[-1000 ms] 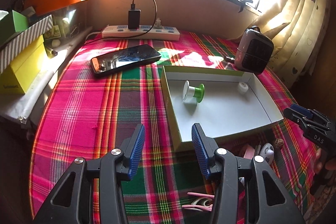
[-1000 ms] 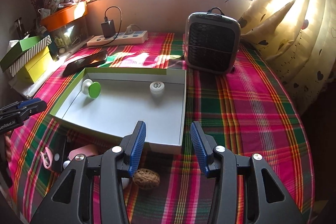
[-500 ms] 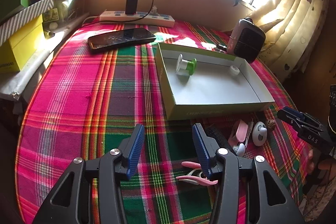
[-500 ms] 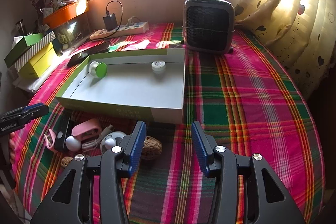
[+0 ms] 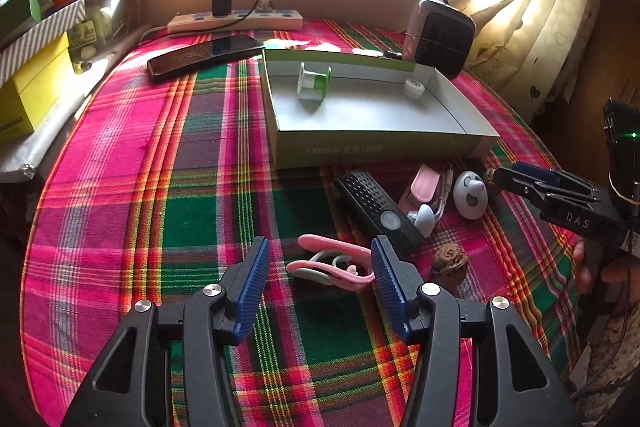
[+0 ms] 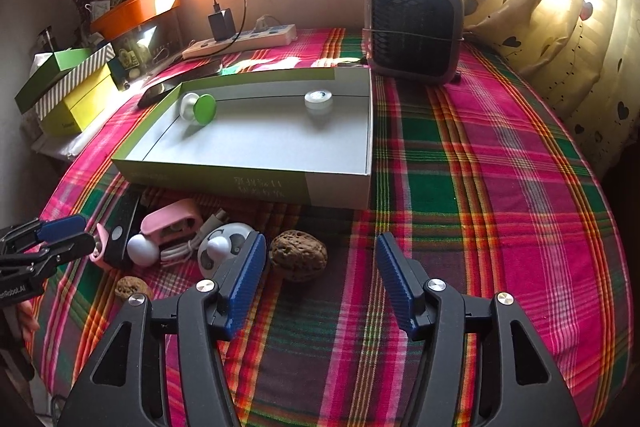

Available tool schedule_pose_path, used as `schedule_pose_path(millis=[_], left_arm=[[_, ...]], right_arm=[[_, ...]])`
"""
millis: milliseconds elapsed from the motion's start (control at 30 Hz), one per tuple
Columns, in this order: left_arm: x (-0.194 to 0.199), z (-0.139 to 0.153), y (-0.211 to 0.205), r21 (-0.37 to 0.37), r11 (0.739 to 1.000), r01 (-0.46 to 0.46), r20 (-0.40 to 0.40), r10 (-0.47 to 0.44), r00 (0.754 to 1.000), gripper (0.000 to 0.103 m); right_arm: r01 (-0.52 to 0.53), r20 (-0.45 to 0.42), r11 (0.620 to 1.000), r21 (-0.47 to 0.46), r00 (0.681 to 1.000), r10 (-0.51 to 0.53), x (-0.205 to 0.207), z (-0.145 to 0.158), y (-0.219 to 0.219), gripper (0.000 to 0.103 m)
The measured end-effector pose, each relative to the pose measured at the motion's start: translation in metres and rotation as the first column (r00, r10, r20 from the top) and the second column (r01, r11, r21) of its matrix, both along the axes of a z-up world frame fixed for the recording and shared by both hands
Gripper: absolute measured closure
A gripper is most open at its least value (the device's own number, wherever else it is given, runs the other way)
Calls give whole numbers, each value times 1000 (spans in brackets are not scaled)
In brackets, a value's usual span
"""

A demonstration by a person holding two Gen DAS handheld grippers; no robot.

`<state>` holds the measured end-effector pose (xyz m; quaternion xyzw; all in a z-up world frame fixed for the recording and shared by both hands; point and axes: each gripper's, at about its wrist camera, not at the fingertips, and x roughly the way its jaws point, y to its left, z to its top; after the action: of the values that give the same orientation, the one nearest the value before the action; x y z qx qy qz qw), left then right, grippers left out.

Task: Organize objects
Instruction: 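Move the left tool to the pink-white clip while the right tool approaches a walnut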

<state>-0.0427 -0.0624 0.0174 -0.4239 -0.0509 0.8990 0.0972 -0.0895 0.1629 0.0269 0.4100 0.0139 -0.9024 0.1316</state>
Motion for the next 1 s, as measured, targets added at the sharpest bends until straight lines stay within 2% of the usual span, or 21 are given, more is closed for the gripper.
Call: schedule_pose_path(millis=[367, 533, 767, 1000], left_arm=[[1, -9, 7, -5, 1000, -6, 37, 6, 999, 50], [2, -9, 7, -35, 999, -10, 33, 11, 999, 50], [5, -8, -8, -70, 997, -39, 36, 42, 998, 50], [6, -10, -31, -76, 991, -109, 42, 113, 993, 50]], right_arm=[[-6, 10, 999, 41, 1000, 5, -5, -7, -7, 45], [5, 22, 998, 56, 1000, -6, -7, -11, -5, 45], [1, 23, 997, 74, 1000, -3, -7, -12, -7, 45], [0, 26, 997, 82, 1000, -2, -7, -13, -8, 45]])
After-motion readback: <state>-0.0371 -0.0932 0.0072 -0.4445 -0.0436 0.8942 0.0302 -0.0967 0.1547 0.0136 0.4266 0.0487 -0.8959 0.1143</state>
